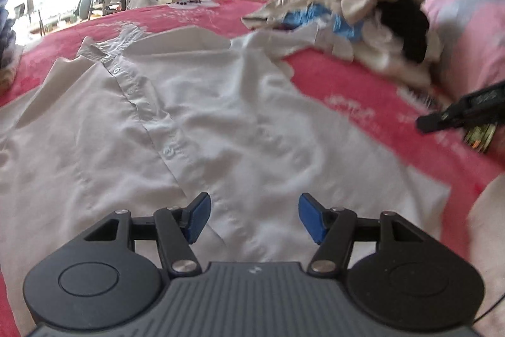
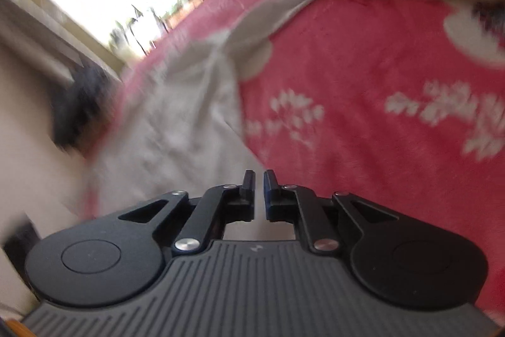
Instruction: Fold clothes
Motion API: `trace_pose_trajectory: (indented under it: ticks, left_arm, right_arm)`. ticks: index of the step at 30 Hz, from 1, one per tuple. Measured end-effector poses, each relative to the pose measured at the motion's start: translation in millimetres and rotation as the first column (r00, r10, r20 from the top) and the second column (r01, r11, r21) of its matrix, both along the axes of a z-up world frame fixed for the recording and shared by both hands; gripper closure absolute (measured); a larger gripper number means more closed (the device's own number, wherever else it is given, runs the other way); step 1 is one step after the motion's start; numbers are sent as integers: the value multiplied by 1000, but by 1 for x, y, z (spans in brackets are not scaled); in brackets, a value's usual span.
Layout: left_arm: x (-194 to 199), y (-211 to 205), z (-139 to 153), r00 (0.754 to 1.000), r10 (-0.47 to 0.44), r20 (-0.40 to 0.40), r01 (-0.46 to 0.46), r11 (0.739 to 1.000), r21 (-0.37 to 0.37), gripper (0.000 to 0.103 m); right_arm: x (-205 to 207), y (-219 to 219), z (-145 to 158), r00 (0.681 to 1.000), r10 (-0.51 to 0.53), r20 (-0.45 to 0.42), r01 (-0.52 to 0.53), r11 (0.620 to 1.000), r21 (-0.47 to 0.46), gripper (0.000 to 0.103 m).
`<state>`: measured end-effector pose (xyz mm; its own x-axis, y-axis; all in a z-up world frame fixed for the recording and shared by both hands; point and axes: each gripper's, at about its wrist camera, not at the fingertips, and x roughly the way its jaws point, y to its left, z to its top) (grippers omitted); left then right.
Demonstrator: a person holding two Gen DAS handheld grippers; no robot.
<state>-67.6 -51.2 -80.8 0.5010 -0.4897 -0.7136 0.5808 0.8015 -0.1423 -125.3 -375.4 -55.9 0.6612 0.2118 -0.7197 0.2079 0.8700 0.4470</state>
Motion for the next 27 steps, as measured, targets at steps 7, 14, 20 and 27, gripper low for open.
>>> trace_pose_trajectory:
  ticks: [7,14,20,27]
  left_arm:
    - [-1,-11,-17,1000,-6,-13,7,996,85,40]
    - [-1,-12,-21,1000,-16,-1,16,995,100,40]
    - [-1,-12,-22,1000,-30,8,29,994,105,40]
    - [0,-8,-8,998,-37,54,29,991,131,40]
  right_arm:
    - [5,25,10,954,287,-84,-299,921,-251,93]
    - [14,55,-26,762,539,-359,-626,755,-196,93]
    - [4,40,-23,679,575,-457,-656,755,-25,93]
    - [26,-14,15,835,470,-286,-441,883,162,90]
